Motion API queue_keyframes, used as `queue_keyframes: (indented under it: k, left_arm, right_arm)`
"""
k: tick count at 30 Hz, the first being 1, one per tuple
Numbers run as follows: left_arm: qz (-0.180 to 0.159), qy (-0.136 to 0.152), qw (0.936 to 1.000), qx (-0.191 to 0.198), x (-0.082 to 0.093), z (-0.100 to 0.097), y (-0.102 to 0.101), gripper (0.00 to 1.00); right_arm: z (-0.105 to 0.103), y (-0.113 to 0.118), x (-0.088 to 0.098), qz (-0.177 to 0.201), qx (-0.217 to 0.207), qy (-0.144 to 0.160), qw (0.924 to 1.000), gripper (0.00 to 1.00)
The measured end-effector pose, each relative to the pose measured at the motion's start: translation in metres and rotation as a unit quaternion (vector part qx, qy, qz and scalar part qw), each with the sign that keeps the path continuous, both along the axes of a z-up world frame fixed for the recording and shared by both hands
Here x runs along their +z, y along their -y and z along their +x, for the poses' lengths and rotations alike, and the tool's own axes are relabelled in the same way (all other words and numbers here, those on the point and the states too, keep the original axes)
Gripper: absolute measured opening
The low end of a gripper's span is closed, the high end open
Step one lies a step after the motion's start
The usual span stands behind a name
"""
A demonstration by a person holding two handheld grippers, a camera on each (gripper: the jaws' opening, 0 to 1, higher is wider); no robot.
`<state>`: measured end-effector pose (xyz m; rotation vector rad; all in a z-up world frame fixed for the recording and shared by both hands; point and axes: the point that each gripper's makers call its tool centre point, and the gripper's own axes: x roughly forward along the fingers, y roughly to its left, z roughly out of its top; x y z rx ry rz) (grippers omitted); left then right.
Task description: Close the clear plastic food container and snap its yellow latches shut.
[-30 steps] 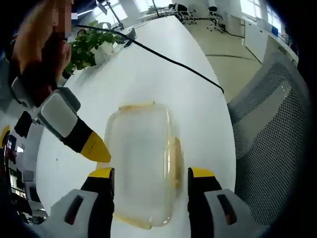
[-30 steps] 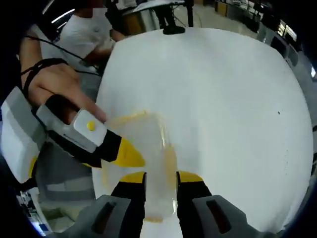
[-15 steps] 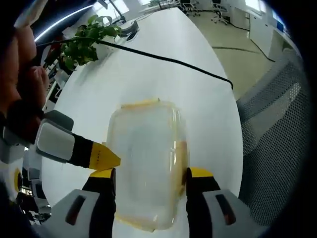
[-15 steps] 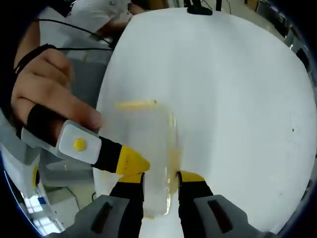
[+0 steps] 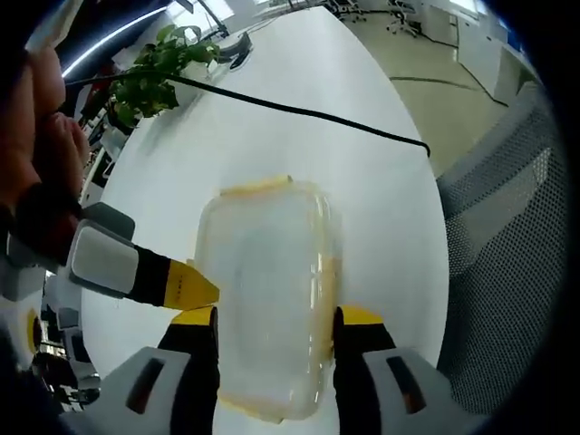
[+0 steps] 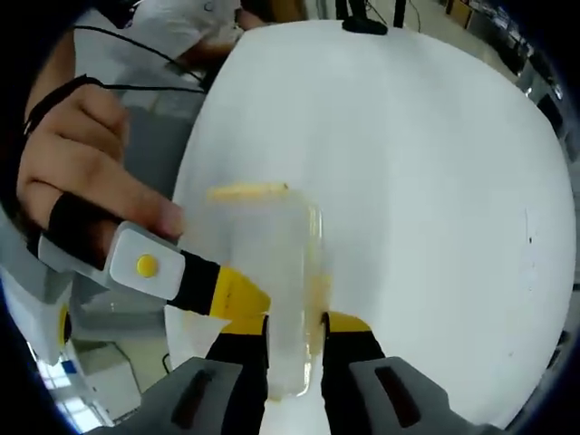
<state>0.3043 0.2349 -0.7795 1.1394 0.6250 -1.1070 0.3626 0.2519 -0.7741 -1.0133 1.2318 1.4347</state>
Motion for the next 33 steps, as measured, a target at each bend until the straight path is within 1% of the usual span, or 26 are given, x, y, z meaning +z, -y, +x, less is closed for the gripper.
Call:
queue_keyframes:
  k: [2, 3, 4, 5, 7, 10, 11, 12, 13, 14, 15, 17, 22, 27, 32, 33]
  left_arm:
    - [-0.005, -0.005, 1.0000, -0.001, 0.0002, 0.0019, -0.0025, 0.48]
    - [-0.007, -0.006, 1.0000, -0.002, 0.0000, 0.0018, -0.0029, 0.48]
    - [0.000, -0.006, 1.0000, -0.008, -0.0003, 0.0003, -0.0028, 0.49]
    - [0.002, -0.004, 1.0000, -0.007, -0.0007, -0.0020, -0.0012, 0.49]
    - [0.003, -0.002, 1.0000, -0.004, -0.0023, -0.0024, -0.0008, 0.49]
    - [-0.009, -0.005, 0.9999, -0.008, -0.0020, -0.0013, -0.0029, 0.49]
    - [-0.018, -0.007, 0.9998, -0.012, -0.0015, -0.0016, -0.0040, 0.49]
    - [-0.021, -0.009, 0.9997, -0.012, -0.0016, -0.0014, -0.0044, 0.49]
    - [-0.022, -0.006, 0.9996, -0.017, -0.0018, -0.0001, -0.0051, 0.49]
    - [-0.027, -0.007, 0.9994, -0.022, -0.0018, 0.0014, -0.0062, 0.49]
    - [-0.031, -0.006, 0.9990, -0.030, -0.0021, 0.0031, -0.0071, 0.49]
    - [-0.035, -0.006, 0.9988, -0.034, -0.0013, 0.0029, -0.0063, 0.49]
    - [-0.030, -0.002, 0.9990, -0.032, -0.0010, 0.0020, -0.0040, 0.50]
    - [-0.035, -0.002, 0.9988, -0.033, -0.0007, 0.0012, -0.0044, 0.50]
    - [-0.034, 0.001, 0.9987, -0.038, -0.0001, 0.0012, -0.0047, 0.51]
    - [-0.034, 0.000, 0.9987, -0.039, 0.0008, 0.0013, -0.0049, 0.51]
  right_arm:
    - [0.0006, 0.0008, -0.0002, -0.004, -0.015, -0.007, 0.9998, 0.19]
    - [0.0007, -0.0001, -0.0009, 0.004, -0.026, -0.013, 0.9996, 0.18]
    - [-0.0019, -0.0016, -0.0028, 0.020, -0.045, -0.029, 0.9983, 0.18]
    - [0.0004, 0.0036, -0.0010, 0.014, -0.037, -0.034, 0.9987, 0.18]
    - [-0.0002, 0.0034, -0.0013, 0.011, -0.039, -0.036, 0.9985, 0.19]
    - [-0.0037, 0.0039, -0.0011, -0.005, -0.013, -0.021, 0.9997, 0.19]
    - [-0.0040, 0.0046, -0.0011, -0.009, -0.016, -0.021, 0.9996, 0.20]
    - [-0.0033, 0.0039, -0.0014, -0.020, -0.020, -0.016, 0.9995, 0.20]
    - [-0.0025, 0.0042, -0.0012, -0.024, -0.023, -0.014, 0.9993, 0.20]
    - [-0.0004, 0.0054, -0.0008, -0.034, -0.035, -0.009, 0.9987, 0.20]
    - [0.0004, 0.0055, -0.0008, -0.035, -0.042, -0.007, 0.9985, 0.20]
    - [0.0008, 0.0066, -0.0007, -0.033, -0.046, -0.004, 0.9984, 0.20]
    - [0.0004, 0.0073, -0.0007, -0.022, -0.053, 0.002, 0.9984, 0.21]
    - [0.0004, 0.0064, -0.0014, -0.030, -0.053, 0.000, 0.9982, 0.21]
    - [-0.0009, 0.0067, 0.0011, -0.029, -0.051, 0.015, 0.9982, 0.21]
    - [-0.0009, 0.0061, 0.0019, -0.030, -0.050, 0.024, 0.9980, 0.21]
